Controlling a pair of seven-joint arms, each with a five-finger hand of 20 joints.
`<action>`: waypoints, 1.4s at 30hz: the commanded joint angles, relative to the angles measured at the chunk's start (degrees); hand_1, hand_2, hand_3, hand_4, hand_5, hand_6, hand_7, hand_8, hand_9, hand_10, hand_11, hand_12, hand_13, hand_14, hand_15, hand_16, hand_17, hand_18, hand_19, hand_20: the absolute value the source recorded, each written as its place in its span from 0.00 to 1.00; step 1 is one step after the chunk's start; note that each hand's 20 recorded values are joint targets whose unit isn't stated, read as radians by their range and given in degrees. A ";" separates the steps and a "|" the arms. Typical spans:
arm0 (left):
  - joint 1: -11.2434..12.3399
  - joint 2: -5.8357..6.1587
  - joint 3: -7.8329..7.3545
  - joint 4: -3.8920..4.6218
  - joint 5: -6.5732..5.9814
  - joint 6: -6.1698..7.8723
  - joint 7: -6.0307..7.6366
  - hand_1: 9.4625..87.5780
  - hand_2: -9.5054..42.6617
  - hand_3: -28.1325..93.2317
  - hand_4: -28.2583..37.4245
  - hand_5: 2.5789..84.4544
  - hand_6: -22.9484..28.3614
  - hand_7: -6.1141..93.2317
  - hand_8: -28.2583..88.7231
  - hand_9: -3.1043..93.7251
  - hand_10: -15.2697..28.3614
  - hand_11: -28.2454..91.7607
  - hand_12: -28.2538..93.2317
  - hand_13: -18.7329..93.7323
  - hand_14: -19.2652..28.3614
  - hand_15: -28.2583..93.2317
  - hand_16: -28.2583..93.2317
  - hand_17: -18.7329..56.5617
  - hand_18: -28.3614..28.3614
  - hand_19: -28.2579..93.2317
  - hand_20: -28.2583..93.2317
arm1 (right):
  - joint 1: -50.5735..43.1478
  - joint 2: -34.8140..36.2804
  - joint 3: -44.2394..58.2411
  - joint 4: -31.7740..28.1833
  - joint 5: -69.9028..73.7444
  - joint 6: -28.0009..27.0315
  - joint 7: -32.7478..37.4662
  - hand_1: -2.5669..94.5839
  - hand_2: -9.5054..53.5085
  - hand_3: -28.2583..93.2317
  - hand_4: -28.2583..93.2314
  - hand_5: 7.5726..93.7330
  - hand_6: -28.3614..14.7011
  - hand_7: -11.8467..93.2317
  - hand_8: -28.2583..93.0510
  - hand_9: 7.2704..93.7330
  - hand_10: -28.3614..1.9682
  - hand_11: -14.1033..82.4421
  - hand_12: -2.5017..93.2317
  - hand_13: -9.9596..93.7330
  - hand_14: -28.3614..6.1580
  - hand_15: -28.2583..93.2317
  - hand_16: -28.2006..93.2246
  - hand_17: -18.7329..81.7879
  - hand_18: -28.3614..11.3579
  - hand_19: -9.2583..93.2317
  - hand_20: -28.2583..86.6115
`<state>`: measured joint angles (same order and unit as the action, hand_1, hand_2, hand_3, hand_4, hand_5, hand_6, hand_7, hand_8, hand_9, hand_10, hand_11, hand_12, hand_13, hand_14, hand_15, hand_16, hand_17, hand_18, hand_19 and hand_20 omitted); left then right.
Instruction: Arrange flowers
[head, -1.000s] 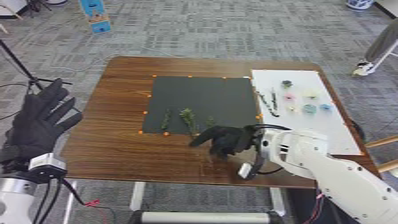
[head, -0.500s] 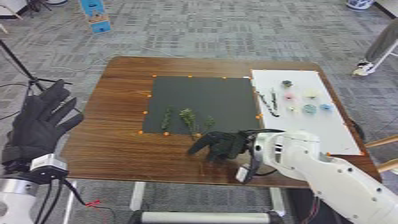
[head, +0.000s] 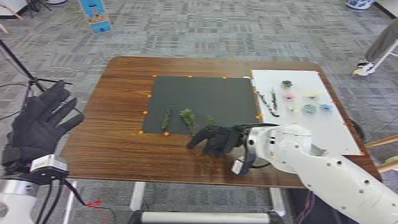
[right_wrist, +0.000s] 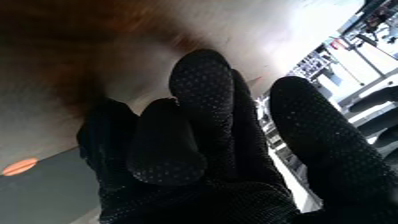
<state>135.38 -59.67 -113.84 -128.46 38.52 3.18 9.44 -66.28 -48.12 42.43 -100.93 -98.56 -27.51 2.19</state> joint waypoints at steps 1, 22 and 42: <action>0.93 -0.74 0.08 -0.44 -0.17 0.86 0.34 0.24 0.05 0.67 0.00 0.26 0.49 0.21 0.17 0.21 0.55 0.31 0.40 0.29 0.66 0.29 0.30 0.07 0.95 0.56 0.28 | 0.21 0.15 -1.28 2.70 -2.47 0.05 1.66 0.20 0.38 0.98 0.18 0.41 0.55 0.21 0.15 0.86 0.50 0.69 0.40 0.85 0.57 0.90 0.54 0.67 0.12 1.00 0.86; 0.24 -0.66 0.21 -0.18 -0.21 0.86 -0.08 0.24 0.05 0.67 0.00 0.26 0.49 0.21 0.17 0.21 0.55 0.31 0.39 0.29 0.66 0.30 0.30 0.07 0.95 0.56 0.28 | 3.68 -1.61 -3.26 5.85 -5.19 0.74 2.22 0.20 0.38 0.97 0.18 0.42 0.57 0.21 0.15 0.86 0.51 0.69 0.40 0.85 0.56 0.90 0.54 0.67 0.12 1.00 0.87; 0.53 -0.89 0.21 -0.25 -0.29 0.74 -0.21 0.24 0.06 0.67 0.00 0.26 0.49 0.21 0.17 0.21 0.55 0.31 0.39 0.29 0.66 0.30 0.30 0.07 0.94 0.56 0.28 | 5.19 2.04 -4.02 4.52 -5.79 -0.28 2.64 0.20 0.38 0.97 0.17 0.45 0.57 0.22 0.15 0.86 0.51 0.69 0.40 0.85 0.56 0.90 0.54 0.67 0.12 1.00 0.87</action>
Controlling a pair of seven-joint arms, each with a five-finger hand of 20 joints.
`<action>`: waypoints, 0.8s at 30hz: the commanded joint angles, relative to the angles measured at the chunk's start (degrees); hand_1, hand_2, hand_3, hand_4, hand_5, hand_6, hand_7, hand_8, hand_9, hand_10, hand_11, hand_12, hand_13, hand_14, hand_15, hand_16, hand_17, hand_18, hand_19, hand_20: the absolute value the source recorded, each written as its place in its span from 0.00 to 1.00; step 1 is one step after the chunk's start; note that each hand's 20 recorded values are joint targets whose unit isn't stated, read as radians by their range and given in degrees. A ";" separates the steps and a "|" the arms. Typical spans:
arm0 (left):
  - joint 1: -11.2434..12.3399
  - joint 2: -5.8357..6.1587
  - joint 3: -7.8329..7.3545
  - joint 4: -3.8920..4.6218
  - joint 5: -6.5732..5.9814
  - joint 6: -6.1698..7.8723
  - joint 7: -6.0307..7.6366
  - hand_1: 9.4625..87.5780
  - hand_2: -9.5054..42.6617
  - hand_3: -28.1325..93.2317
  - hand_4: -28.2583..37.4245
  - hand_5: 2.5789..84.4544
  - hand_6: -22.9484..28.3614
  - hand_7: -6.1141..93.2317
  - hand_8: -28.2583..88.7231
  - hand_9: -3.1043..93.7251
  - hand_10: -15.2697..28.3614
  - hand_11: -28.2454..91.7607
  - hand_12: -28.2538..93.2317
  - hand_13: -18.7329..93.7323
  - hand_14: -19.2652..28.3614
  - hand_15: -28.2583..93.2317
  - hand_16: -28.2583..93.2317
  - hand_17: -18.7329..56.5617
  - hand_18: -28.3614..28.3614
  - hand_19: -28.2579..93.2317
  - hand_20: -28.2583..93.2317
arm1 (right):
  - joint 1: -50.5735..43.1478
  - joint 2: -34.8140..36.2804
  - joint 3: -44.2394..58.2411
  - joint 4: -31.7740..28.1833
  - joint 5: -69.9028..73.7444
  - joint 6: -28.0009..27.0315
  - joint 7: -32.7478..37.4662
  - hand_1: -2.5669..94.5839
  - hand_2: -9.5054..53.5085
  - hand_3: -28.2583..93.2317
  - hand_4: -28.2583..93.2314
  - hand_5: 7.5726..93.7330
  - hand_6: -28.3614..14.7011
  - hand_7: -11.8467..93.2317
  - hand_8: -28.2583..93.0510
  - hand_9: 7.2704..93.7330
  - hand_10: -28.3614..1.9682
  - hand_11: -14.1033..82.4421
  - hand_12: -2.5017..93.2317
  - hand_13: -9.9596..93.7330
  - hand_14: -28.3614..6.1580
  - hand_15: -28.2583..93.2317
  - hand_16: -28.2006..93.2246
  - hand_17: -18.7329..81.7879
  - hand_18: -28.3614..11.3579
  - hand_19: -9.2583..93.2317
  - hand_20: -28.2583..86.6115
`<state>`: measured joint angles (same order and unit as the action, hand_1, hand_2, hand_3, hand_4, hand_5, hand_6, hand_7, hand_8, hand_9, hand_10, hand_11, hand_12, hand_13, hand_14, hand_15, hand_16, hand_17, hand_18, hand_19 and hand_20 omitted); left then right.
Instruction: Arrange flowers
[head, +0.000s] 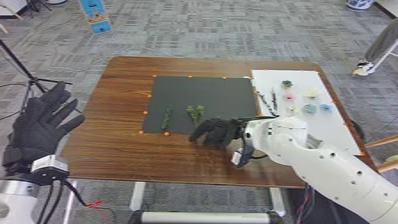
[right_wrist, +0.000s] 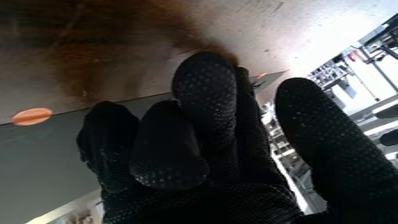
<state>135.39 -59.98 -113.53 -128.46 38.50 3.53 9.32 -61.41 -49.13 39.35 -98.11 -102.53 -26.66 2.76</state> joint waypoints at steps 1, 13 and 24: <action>0.53 -0.59 -0.07 -0.27 -0.19 0.47 -0.14 0.23 0.06 0.67 0.00 0.26 0.49 0.21 0.17 0.21 0.55 0.31 0.39 0.29 0.66 0.30 0.30 0.07 0.95 0.56 0.28 | 0.42 3.16 -0.99 1.76 -2.15 -1.06 1.97 0.20 0.38 0.97 0.17 0.46 0.57 0.22 0.15 0.86 0.51 0.69 0.40 0.85 0.57 0.90 0.54 0.67 0.12 1.00 0.87; 0.39 -0.60 0.03 -0.24 -0.25 0.69 -0.18 0.24 0.06 0.67 0.00 0.26 0.49 0.21 0.17 0.21 0.55 0.31 0.39 0.29 0.66 0.30 0.30 0.07 0.94 0.56 0.28 | 1.22 3.83 -1.73 2.08 -2.15 -0.30 1.97 0.20 0.39 0.97 0.17 0.46 0.58 0.22 0.15 0.86 0.51 0.70 0.40 0.85 0.56 0.90 0.54 0.67 0.12 1.00 0.87; 0.44 -0.72 -0.06 -0.21 -0.29 0.53 -0.45 0.23 0.06 0.67 0.00 0.26 0.49 0.21 0.17 0.21 0.55 0.31 0.39 0.29 0.66 0.30 0.30 0.07 0.95 0.56 0.28 | -2.33 3.29 2.77 -0.60 1.68 -1.69 -0.46 0.23 0.19 0.91 0.09 0.46 0.59 0.22 0.15 0.85 0.51 0.70 0.40 0.84 0.56 0.90 0.55 0.67 0.12 1.00 0.87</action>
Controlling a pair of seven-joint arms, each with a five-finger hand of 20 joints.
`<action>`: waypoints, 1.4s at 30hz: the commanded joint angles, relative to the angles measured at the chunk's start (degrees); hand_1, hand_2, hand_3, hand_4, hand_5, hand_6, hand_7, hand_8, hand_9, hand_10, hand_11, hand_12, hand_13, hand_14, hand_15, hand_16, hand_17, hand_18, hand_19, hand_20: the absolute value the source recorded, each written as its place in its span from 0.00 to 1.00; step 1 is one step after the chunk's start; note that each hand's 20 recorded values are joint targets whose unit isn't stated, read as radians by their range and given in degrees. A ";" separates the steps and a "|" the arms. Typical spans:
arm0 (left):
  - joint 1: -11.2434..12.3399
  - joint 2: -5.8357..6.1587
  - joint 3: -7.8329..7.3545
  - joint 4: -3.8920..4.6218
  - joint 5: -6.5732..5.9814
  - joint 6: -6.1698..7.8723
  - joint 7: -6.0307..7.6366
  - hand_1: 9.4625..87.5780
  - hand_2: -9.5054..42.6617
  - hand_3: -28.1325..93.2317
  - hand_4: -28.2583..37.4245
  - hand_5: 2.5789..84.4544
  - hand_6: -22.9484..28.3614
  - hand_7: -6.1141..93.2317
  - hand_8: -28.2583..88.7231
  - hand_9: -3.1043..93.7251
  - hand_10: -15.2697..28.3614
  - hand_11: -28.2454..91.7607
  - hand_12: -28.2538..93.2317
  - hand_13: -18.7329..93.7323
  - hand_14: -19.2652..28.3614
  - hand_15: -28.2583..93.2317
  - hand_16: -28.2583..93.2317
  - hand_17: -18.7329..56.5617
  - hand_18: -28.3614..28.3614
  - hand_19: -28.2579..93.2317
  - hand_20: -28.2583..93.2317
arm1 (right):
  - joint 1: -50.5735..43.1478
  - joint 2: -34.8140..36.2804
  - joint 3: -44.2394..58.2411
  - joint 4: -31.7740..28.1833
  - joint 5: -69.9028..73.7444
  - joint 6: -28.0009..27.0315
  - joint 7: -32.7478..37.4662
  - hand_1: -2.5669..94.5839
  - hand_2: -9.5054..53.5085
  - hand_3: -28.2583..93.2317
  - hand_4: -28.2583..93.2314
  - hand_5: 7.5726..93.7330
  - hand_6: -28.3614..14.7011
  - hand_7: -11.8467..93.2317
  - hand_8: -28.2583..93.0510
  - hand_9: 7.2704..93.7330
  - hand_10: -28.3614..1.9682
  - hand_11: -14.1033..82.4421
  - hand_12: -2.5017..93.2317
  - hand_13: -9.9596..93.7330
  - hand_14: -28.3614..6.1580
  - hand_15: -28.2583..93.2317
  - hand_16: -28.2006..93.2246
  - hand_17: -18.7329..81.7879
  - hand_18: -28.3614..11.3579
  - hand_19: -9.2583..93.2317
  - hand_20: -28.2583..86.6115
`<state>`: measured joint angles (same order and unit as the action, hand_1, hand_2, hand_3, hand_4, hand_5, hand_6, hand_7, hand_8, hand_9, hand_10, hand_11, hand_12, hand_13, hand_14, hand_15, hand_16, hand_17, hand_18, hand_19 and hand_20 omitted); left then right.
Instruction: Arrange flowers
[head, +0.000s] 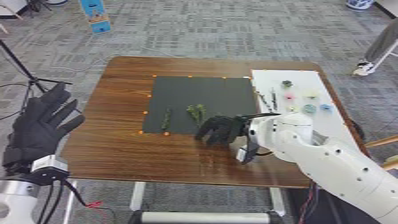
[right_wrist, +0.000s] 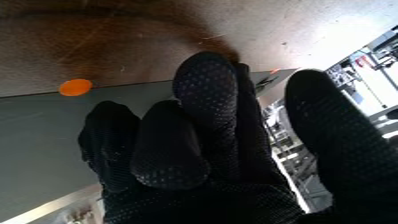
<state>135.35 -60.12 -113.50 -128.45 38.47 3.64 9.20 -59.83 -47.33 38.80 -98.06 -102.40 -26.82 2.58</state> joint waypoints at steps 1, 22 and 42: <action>0.47 -0.58 -0.09 -0.20 -0.30 0.32 -0.30 0.23 0.06 0.67 0.00 0.26 0.49 0.21 0.17 0.21 0.55 0.31 0.39 0.29 0.66 0.30 0.30 0.07 0.95 0.56 0.28 | -4.38 1.56 4.01 -1.22 2.24 -1.56 -0.59 0.23 0.18 0.90 0.09 0.46 0.60 0.22 0.15 0.85 0.51 0.70 0.40 0.84 0.56 0.90 0.55 0.67 0.12 1.00 0.87; 0.19 -0.39 0.05 0.03 -0.36 -0.35 -0.67 0.23 0.07 0.67 0.00 0.27 0.49 0.21 0.17 0.22 0.56 0.32 0.39 0.30 0.66 0.30 0.30 0.07 0.95 0.56 0.28 | -11.21 0.55 13.34 -5.12 2.90 4.70 3.98 0.23 0.37 0.99 0.18 0.39 0.60 0.21 0.15 0.86 0.52 0.69 0.38 0.85 0.58 0.90 0.54 0.67 0.13 1.00 0.86; 0.43 -0.54 -0.23 -0.10 -0.44 0.29 -0.56 0.23 0.07 0.67 0.00 0.27 0.49 0.21 0.17 0.22 0.56 0.31 0.39 0.30 0.66 0.30 0.30 0.07 0.94 0.56 0.28 | -6.93 0.16 6.67 -2.18 -6.42 3.88 4.09 0.20 0.39 0.98 0.18 0.46 0.52 0.20 0.15 0.87 0.53 0.71 0.37 0.86 0.59 0.91 0.54 0.69 0.13 1.00 0.88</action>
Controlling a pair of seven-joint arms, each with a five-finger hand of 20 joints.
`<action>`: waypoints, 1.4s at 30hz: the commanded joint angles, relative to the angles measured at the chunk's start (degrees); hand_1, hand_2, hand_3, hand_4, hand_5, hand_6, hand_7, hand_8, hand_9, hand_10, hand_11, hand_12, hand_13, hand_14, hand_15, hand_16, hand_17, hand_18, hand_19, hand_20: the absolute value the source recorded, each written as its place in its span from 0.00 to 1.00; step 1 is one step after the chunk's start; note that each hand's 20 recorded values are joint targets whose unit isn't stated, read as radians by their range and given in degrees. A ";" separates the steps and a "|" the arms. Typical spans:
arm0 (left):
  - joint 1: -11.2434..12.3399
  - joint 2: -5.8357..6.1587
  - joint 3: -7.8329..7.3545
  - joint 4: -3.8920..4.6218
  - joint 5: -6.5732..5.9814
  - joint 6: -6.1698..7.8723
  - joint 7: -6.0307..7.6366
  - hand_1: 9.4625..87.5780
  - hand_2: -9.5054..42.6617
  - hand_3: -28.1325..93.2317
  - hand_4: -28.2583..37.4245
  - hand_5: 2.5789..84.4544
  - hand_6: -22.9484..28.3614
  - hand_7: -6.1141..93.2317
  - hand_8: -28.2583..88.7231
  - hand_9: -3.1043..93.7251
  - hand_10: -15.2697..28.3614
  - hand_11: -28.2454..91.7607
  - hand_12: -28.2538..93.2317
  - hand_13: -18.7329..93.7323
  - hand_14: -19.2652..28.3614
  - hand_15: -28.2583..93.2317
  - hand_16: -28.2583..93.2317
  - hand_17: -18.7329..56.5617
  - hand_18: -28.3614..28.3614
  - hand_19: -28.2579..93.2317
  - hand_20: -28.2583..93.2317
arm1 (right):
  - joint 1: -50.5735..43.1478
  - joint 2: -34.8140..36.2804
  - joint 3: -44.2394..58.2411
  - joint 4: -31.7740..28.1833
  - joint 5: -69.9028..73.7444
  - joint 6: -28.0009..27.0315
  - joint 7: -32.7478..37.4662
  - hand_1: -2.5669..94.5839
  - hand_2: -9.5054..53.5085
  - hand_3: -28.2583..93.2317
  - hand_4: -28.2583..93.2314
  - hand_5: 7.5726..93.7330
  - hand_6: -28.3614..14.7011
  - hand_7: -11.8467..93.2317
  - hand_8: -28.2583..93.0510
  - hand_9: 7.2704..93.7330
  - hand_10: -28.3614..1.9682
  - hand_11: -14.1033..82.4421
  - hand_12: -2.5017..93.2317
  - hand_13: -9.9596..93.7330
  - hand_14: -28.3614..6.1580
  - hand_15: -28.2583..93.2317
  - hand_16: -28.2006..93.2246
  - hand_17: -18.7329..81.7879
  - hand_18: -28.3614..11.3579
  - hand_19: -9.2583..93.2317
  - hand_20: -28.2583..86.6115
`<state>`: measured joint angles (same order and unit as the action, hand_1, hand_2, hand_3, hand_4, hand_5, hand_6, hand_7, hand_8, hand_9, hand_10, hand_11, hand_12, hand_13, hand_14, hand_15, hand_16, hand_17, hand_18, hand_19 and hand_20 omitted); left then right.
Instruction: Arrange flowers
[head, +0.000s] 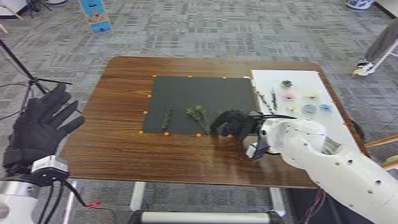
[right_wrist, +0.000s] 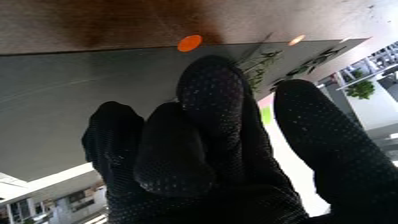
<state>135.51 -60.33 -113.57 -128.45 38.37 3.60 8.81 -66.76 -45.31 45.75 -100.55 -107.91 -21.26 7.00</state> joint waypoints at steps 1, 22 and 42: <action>0.27 -0.34 -0.16 -0.09 -0.30 0.19 -0.17 0.23 0.07 0.67 0.00 0.27 0.49 0.21 0.17 0.22 0.56 0.31 0.39 0.30 0.67 0.30 0.29 0.07 0.94 0.56 0.28 | -0.01 -2.29 -0.46 0.31 -1.11 -1.47 -0.41 0.20 0.39 0.98 0.18 0.46 0.52 0.20 0.15 0.87 0.53 0.71 0.37 0.86 0.59 0.91 0.54 0.69 0.13 1.00 0.88; 0.19 -0.37 -0.08 -0.08 -0.31 0.12 -0.47 0.23 0.07 0.67 0.00 0.27 0.49 0.21 0.17 0.22 0.56 0.31 0.39 0.30 0.66 0.30 0.29 0.07 0.94 0.56 0.28 | -0.48 -6.00 -0.96 2.41 -4.05 -0.53 1.44 0.20 0.39 0.98 0.18 0.47 0.54 0.21 0.15 0.88 0.53 0.71 0.37 0.86 0.59 0.91 0.54 0.69 0.13 1.00 0.88; 0.31 -0.49 0.07 -0.12 -0.27 0.12 -0.46 0.23 0.07 0.67 0.00 0.27 0.49 0.21 0.17 0.22 0.56 0.31 0.39 0.30 0.66 0.30 0.30 0.07 0.94 0.56 0.28 | 2.22 -3.69 -2.73 3.51 -6.35 1.17 1.22 0.19 0.38 0.97 0.17 0.48 0.55 0.21 0.15 0.87 0.53 0.71 0.38 0.86 0.59 0.91 0.54 0.69 0.13 1.00 0.88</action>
<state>135.29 -60.33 -113.44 -128.37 38.29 3.61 8.60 -64.25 -51.06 42.94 -97.12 -112.46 -19.82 7.53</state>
